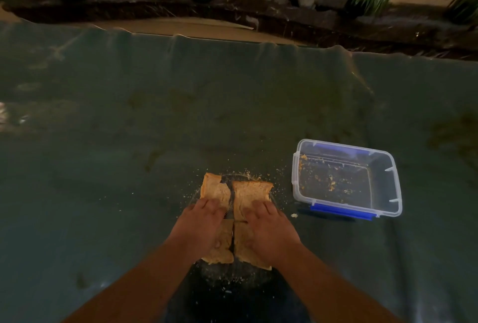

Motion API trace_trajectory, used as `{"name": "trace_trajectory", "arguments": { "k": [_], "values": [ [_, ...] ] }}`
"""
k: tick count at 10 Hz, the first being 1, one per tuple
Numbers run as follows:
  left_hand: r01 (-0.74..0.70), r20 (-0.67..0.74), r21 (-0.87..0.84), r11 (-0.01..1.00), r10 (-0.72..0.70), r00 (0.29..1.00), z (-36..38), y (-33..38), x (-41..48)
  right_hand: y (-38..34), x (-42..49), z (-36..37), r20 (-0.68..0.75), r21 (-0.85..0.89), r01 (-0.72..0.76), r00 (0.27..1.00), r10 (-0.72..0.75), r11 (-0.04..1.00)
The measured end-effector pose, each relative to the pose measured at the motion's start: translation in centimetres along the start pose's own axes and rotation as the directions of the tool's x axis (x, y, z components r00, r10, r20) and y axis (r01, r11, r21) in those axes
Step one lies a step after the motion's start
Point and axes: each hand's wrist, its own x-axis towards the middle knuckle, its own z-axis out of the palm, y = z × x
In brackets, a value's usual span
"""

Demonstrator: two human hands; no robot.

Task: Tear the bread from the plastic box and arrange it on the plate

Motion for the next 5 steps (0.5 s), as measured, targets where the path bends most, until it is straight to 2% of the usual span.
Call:
{"name": "trace_trajectory", "arguments": {
  "k": [1, 2, 4, 5],
  "values": [
    [-0.011, -0.030, -0.009, 1.000, 0.010, 0.999, -0.2, 0.1, -0.3, 0.0, -0.2, 0.3, 0.002, 0.003, 0.003, 1.000, -0.003, 1.000],
    [-0.013, -0.094, 0.004, 1.000, 0.013, 0.995, 0.8, 0.2, -1.1, -0.3, -0.9, 1.4, -0.067, -0.005, -0.015, 0.998, 0.015, 1.000],
    [0.066, -0.132, -0.025, 0.997, -0.069, 0.989, 3.0, 1.5, -2.2, -1.4, -1.0, 3.5, -0.138, 0.046, -0.100, 0.985, 0.105, 0.994],
    [0.076, -0.174, -0.050, 0.996, -0.083, 0.981, 3.5, 1.8, -2.7, -1.5, -1.2, 4.1, -0.124, 0.048, -0.101, 0.987, 0.106, 0.994]
  ]
}}
